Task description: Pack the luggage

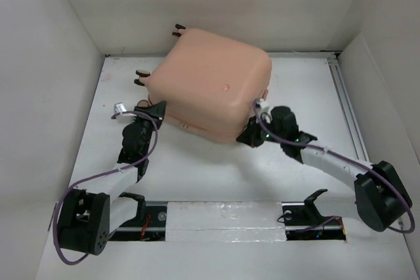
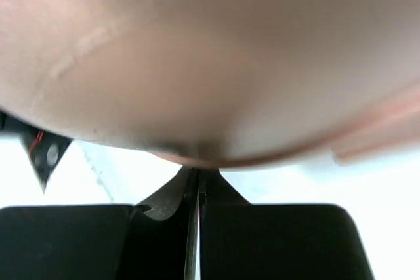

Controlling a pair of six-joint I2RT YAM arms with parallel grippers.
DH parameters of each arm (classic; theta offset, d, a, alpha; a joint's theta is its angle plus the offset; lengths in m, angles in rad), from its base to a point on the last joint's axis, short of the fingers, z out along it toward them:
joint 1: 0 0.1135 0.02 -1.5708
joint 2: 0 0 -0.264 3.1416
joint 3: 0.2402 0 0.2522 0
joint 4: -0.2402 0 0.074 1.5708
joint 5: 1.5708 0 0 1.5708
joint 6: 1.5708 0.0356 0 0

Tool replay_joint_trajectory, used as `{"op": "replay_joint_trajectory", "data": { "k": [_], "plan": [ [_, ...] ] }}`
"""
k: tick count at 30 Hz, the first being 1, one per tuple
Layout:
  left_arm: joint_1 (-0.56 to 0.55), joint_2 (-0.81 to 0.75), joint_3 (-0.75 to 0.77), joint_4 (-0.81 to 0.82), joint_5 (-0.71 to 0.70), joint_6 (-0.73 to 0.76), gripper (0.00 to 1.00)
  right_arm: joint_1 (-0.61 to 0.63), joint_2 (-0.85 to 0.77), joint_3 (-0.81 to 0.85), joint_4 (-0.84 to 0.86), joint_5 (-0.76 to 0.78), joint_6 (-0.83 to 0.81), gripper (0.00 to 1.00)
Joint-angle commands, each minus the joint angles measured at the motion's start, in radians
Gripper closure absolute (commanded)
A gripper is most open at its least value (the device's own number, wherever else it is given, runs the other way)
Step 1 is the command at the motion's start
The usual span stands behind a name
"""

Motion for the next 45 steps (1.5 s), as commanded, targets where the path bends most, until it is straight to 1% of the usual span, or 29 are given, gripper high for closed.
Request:
{"op": "replay_joint_trajectory", "data": {
  "k": [1, 2, 3, 4, 5, 6, 7, 9, 10, 11, 12, 13, 14, 15, 16, 19, 22, 25, 28, 30, 33, 38, 41, 42, 44, 45],
  "plan": [
    [-0.087, 0.016, -0.012, -0.047, 0.210, 0.037, 1.00, -0.253, -0.053, 0.295, 0.108, -0.055, -0.038, 1.00],
    [-0.101, 0.016, -0.012, -0.047, 0.210, 0.037, 1.00, -0.292, -0.053, 0.343, -0.011, -0.075, -0.061, 1.00],
    [-0.110, -0.007, -0.012, -0.047, 0.210, 0.037, 1.00, -0.327, -0.053, 0.369, -0.041, -0.103, -0.071, 1.00],
    [-0.110, -0.016, -0.012, -0.047, 0.210, 0.037, 1.00, -0.328, -0.069, 0.320, -0.052, -0.103, -0.071, 1.00],
    [-0.110, -0.029, -0.012, -0.047, 0.210, 0.052, 1.00, -0.308, -0.139, 0.258, -0.042, -0.089, -0.057, 1.00],
    [-0.110, -0.068, -0.012, -0.069, 0.223, 0.068, 1.00, -0.267, -0.175, 0.189, 0.002, -0.030, -0.040, 1.00],
    [-0.119, -0.096, -0.003, -0.083, 0.236, 0.084, 1.00, -0.251, -0.206, 0.061, 0.026, -0.005, -0.025, 1.00],
    [-0.144, -0.156, 0.020, -0.134, 0.253, 0.133, 1.00, -0.239, -0.266, -0.039, 0.066, 0.009, 0.001, 1.00],
    [-0.186, -0.224, 0.042, -0.163, 0.253, 0.149, 0.86, -0.239, -0.281, -0.072, 0.066, 0.009, 0.001, 1.00],
    [-0.220, -0.262, 0.068, -0.238, 0.224, 0.166, 0.77, -0.239, -0.298, -0.127, 0.057, 0.024, 0.001, 1.00],
    [-0.258, -0.298, 0.129, -0.273, 0.186, 0.189, 0.72, -0.239, -0.336, -0.151, 0.057, 0.038, 0.013, 1.00],
    [-0.300, -0.329, 0.163, -0.298, 0.099, 0.207, 0.69, -0.239, -0.350, -0.168, 0.057, 0.054, 0.014, 1.00],
    [-0.375, -0.375, 0.201, -0.325, 0.055, 0.233, 0.66, -0.248, -0.359, -0.177, 0.044, 0.054, 0.014, 1.00],
    [-0.403, -0.388, 0.239, -0.367, 0.024, 0.233, 0.60, -0.257, -0.370, -0.177, 0.044, 0.054, 0.003, 1.00],
    [-0.424, -0.397, 0.303, -0.379, 0.009, 0.233, 0.57, -0.257, -0.370, -0.177, 0.034, 0.040, -0.011, 1.00],
    [-0.438, -0.408, 0.406, -0.416, 0.012, 0.223, 0.55, -0.257, -0.381, -0.145, 0.009, 0.031, -0.022, 1.00],
    [-0.438, -0.418, 0.491, -0.468, 0.012, 0.201, 0.54, -0.257, -0.381, -0.125, -0.026, 0.063, -0.032, 1.00],
    [-0.438, -0.454, 0.500, -0.481, -0.025, 0.187, 0.48, -0.257, -0.381, -0.125, -0.037, 0.074, -0.032, 1.00],
    [-0.438, -0.472, 0.500, -0.481, -0.060, 0.198, 0.45, -0.257, -0.361, -0.125, -0.037, 0.074, -0.032, 1.00],
    [-0.438, -0.472, 0.500, -0.481, -0.069, 0.209, 0.44, -0.257, -0.361, -0.125, -0.046, 0.074, -0.042, 1.00],
    [-0.438, -0.449, 0.514, -0.531, -0.092, 0.227, 0.41, -0.257, -0.361, -0.125, -0.046, 0.074, -0.042, 1.00],
    [-0.438, -0.475, 0.504, -0.521, -0.083, 0.227, 0.39, -0.257, -0.352, -0.116, -0.046, 0.074, -0.042, 1.00],
    [-0.438, -0.498, 0.462, -0.473, -0.051, 0.227, 0.39, -0.257, -0.352, -0.116, -0.046, 0.074, -0.051, 1.00],
    [-0.438, -0.498, 0.462, -0.461, -0.051, 0.227, 0.39, -0.257, -0.352, -0.116, -0.046, 0.074, -0.051, 1.00],
    [-0.438, -0.498, 0.494, -0.491, -0.065, 0.236, 0.37, -0.257, -0.341, -0.116, -0.046, 0.074, -0.051, 1.00],
    [-0.438, -0.487, 0.503, -0.491, -0.044, 0.249, 0.37, -0.257, -0.341, -0.116, -0.046, 0.064, -0.051, 1.00]
  ]
}}
